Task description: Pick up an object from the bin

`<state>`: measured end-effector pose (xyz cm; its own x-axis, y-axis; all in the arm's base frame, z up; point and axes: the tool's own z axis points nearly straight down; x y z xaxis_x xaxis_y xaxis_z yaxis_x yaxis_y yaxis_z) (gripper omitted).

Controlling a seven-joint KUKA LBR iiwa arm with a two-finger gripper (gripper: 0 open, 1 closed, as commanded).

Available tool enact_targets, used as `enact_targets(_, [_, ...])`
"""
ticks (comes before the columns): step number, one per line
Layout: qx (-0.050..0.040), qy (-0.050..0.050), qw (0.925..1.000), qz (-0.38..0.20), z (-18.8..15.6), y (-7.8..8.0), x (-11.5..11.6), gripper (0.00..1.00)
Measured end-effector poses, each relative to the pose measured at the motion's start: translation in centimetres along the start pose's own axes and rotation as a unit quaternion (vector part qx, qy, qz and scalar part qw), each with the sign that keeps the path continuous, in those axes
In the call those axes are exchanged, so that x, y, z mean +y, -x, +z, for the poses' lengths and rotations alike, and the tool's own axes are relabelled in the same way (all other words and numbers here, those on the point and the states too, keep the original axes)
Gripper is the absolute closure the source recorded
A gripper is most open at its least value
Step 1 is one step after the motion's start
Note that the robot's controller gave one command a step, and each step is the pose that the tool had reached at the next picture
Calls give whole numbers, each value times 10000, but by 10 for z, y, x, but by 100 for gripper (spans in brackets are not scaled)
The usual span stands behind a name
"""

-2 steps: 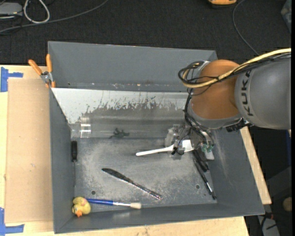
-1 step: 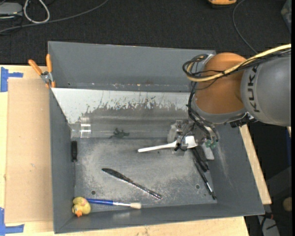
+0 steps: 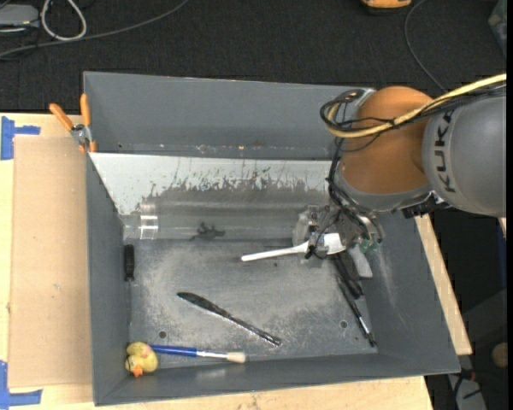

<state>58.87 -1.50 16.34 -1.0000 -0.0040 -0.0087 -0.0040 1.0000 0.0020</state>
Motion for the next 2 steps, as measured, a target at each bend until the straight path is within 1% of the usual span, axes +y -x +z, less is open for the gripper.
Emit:
enact_targets(1, [26,2,10000,-4,-5,-1,0,100])
enact_targets(2, [4,2,10000,-9,-17,0,0,100])
